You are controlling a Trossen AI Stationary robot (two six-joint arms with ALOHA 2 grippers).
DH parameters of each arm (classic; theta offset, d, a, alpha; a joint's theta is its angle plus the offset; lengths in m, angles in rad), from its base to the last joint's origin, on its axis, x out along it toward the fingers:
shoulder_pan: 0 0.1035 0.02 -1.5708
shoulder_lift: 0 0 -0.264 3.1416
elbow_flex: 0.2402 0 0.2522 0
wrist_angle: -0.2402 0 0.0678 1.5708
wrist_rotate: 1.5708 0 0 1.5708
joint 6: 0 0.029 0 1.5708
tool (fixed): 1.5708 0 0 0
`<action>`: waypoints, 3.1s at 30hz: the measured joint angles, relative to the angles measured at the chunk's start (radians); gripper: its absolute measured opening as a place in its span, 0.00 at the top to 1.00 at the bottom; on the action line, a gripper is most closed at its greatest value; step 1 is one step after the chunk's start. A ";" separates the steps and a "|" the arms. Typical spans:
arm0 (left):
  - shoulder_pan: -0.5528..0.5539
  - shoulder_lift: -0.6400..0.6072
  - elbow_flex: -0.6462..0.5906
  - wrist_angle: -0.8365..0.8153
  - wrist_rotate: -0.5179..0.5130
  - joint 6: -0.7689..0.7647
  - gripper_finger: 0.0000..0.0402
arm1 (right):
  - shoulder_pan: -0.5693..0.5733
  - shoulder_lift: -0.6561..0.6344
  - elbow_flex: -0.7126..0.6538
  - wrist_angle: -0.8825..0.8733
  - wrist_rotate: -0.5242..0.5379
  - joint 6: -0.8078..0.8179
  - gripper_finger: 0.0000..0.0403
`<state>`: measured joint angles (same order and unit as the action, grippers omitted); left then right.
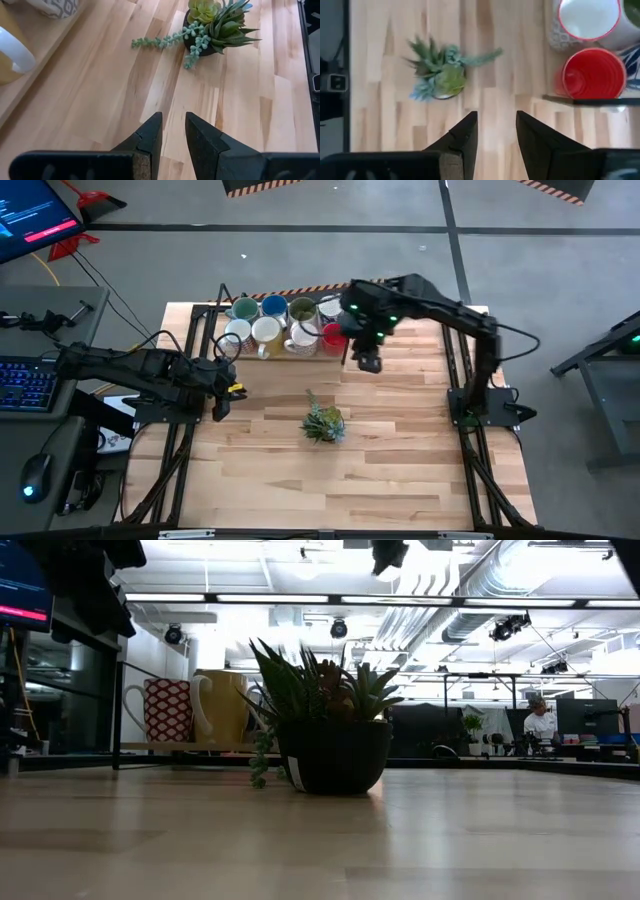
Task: Place coffee mugs
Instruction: Return to Home Position
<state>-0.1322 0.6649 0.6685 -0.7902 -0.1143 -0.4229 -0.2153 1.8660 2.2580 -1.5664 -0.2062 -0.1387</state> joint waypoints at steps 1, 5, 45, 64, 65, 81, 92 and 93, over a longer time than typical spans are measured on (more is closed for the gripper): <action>0.000 0.000 0.000 -0.002 0.000 -0.007 0.81 | 0.001 -0.037 -0.039 0.003 0.000 0.006 0.72; 0.000 0.001 0.000 -0.003 0.000 -0.040 0.81 | 0.019 -0.198 -0.222 0.026 -0.006 0.077 0.72; 0.000 0.000 0.000 0.033 0.012 -0.254 0.81 | 0.454 -1.138 -2.127 2.178 -0.145 0.253 0.72; 0.000 0.000 0.000 0.213 0.026 -0.115 0.81 | 0.417 -1.169 -2.199 2.127 -0.088 0.145 0.72; 0.000 0.000 0.000 0.213 0.026 -0.116 0.81 | 0.411 -1.169 -2.205 2.128 -0.092 0.142 0.72; 0.000 0.000 0.000 0.213 0.025 -0.115 0.81 | 0.351 -1.376 -2.248 1.971 -0.024 0.160 0.72; 0.000 0.000 0.000 0.213 0.025 -0.116 0.81 | 0.270 -1.784 -2.249 1.641 -0.085 0.159 0.72; 0.000 0.000 0.000 0.213 0.025 -0.115 0.81 | 0.266 -1.806 -2.249 1.622 -0.084 0.173 0.72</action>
<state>-0.1324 0.6647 0.6689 -0.5774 -0.0895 -0.5383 0.0504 0.0599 0.0093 0.0560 -0.2906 0.0343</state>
